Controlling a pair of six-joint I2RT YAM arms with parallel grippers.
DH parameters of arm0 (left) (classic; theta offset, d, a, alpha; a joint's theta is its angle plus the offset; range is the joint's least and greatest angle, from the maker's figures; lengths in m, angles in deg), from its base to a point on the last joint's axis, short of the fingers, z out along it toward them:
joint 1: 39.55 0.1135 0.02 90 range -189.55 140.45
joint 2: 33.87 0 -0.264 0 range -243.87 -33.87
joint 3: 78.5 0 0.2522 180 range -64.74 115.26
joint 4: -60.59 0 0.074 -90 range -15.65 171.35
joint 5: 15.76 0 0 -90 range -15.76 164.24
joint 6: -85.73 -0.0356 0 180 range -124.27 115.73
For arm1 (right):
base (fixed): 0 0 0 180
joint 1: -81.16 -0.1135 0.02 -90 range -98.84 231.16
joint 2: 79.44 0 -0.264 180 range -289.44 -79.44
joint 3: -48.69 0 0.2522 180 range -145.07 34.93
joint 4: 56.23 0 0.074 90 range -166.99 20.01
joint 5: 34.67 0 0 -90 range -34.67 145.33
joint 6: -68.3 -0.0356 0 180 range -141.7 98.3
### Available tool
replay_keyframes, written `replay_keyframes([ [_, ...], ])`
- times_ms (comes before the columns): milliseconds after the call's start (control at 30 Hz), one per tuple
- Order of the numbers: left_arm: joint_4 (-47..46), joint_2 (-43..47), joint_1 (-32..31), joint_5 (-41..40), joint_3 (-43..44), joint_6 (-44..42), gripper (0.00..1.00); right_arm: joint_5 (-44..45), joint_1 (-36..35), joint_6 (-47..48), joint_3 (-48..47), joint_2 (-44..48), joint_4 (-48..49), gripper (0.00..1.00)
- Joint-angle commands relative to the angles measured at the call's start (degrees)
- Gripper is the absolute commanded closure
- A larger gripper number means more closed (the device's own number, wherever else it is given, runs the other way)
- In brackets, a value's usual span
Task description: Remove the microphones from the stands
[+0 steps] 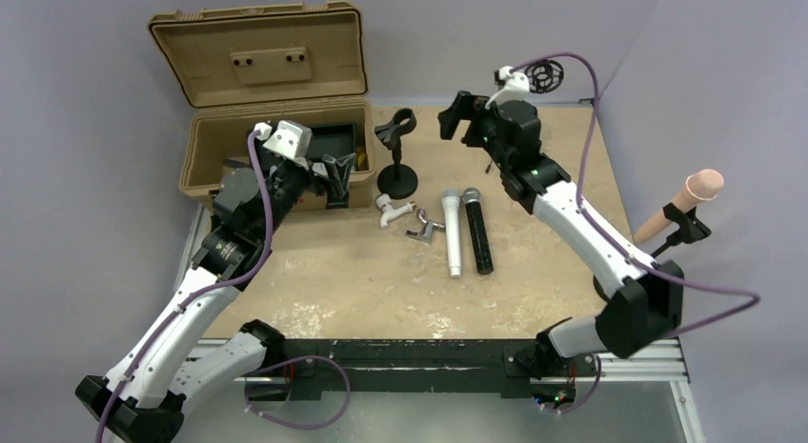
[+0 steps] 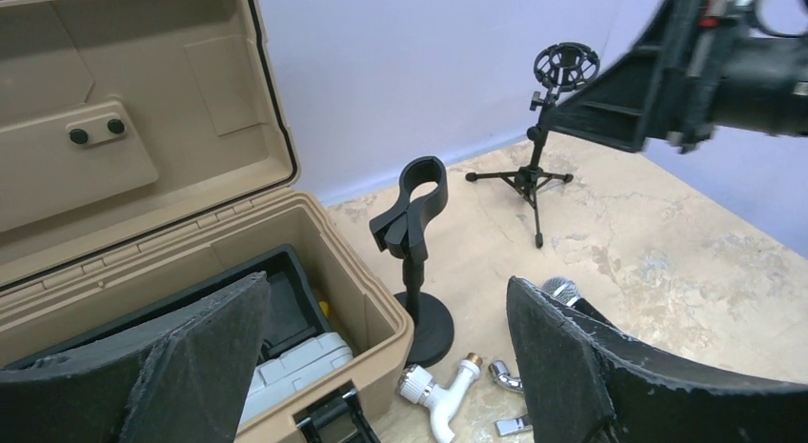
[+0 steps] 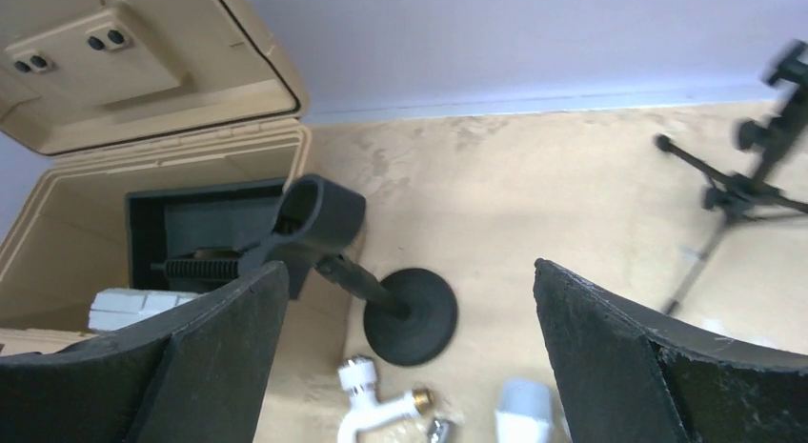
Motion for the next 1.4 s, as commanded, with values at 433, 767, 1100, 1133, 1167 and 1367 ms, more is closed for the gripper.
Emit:
replay_keyframes([
  [433,-2.9,0.3,-2.1,4.5,-0.2,4.8,0.09,45.7,0.1,-6.6,14.6,37.8,-20.0,0.01],
  [767,-2.9,0.4,-3.8,3.6,-0.4,4.1,0.09,66.7,0.1,-34.0,14.2,33.6,-45.4,0.03],
  [1100,-2.7,0.5,-5.7,1.4,-0.7,1.7,0.09,78.0,2.6,-43.7,11.2,32.0,-55.4,0.05],
  [1133,-2.8,0.3,-5.7,1.4,-0.7,1.8,0.09,78.7,3.3,-42.9,10.9,32.0,-55.4,0.05],
  [1167,-2.8,0.2,-5.7,1.4,-0.7,1.8,0.09,79.2,3.9,-42.2,10.6,32.0,-55.3,0.05],
  [1367,-2.9,-0.5,-5.9,2.0,-0.7,2.3,0.09,81.9,6.3,-38.3,9.1,30.8,-54.1,0.05],
])
